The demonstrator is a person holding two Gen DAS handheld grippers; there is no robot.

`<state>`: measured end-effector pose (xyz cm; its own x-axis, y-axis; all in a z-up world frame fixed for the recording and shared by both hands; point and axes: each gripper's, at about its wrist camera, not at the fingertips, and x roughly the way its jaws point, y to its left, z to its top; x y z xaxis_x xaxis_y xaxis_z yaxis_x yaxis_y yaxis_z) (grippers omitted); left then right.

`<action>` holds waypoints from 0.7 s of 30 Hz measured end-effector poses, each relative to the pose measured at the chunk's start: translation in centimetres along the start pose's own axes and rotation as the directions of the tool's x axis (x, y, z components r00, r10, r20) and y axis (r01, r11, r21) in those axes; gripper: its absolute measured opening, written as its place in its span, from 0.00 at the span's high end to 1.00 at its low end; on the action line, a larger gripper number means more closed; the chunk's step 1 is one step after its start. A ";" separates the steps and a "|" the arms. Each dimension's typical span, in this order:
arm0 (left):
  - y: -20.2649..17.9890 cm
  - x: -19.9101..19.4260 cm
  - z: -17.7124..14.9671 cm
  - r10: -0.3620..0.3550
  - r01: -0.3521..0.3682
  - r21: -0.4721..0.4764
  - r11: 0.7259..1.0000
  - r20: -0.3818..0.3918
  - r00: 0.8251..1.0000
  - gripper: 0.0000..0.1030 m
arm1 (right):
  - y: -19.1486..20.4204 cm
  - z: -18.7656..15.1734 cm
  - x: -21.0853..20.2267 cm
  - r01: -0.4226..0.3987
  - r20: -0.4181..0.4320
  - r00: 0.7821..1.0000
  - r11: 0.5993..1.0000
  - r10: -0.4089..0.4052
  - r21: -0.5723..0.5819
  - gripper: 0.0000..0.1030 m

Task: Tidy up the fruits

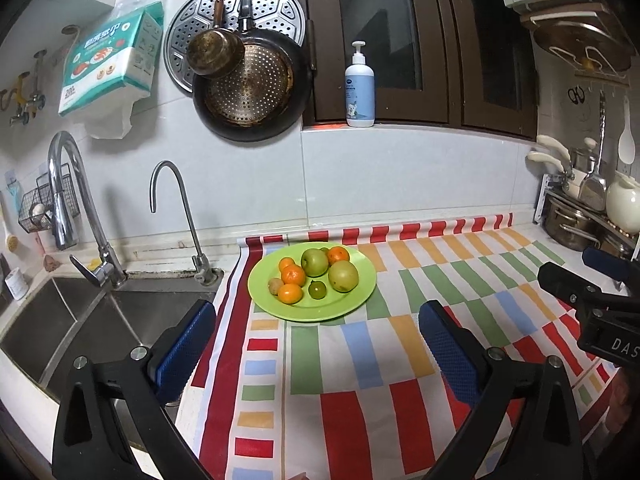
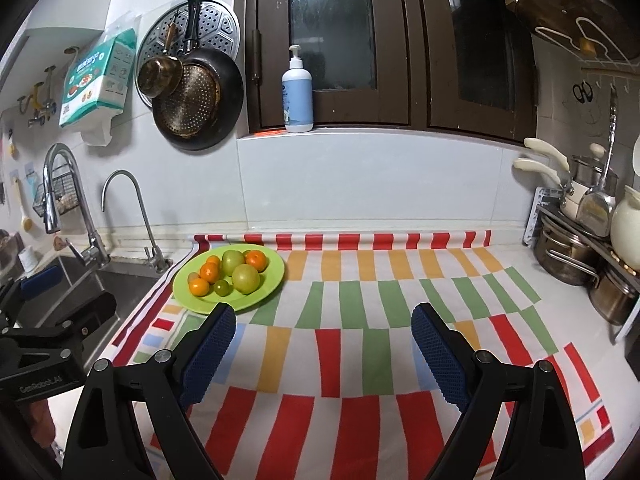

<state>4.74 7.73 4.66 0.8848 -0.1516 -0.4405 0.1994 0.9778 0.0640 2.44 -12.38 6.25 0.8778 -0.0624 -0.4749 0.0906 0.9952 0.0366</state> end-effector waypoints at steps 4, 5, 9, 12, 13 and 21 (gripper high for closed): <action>0.1 -0.6 -0.1 -0.001 0.001 -0.004 1.000 0.013 1.000 0.00 | 0.2 -0.2 -0.5 -0.005 0.003 1.000 1.000 0.005 0.001 0.12; 0.1 -0.7 -0.1 -0.004 0.004 -0.003 1.000 0.015 1.000 0.00 | 0.2 -0.2 -0.7 -0.006 0.004 1.000 1.000 0.006 0.001 0.12; 0.0 -0.9 0.0 -0.005 0.005 0.002 1.000 0.021 1.000 0.00 | 0.2 -0.3 -0.9 -0.007 0.007 1.000 1.000 0.007 0.001 0.12; 0.0 -1.0 0.0 -0.010 0.010 0.005 1.000 0.023 1.000 0.00 | 0.1 -0.3 -1.1 -0.007 0.010 1.000 1.000 0.007 0.004 0.12; -0.1 -1.0 0.0 -0.010 0.009 0.005 1.000 0.025 1.000 0.00 | 0.1 -0.4 -1.1 -0.007 0.011 1.000 1.000 0.007 0.004 0.12; -0.3 -1.4 0.0 -0.005 0.005 0.002 1.000 0.031 0.999 0.00 | 0.0 -0.5 -1.2 -0.005 0.008 1.000 1.000 0.005 0.005 0.12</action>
<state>3.49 7.67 5.23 0.8965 -0.1613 -0.4126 0.2050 0.9767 0.0636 1.14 -12.32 6.43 0.8822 -0.0576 -0.4673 0.0879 0.9952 0.0433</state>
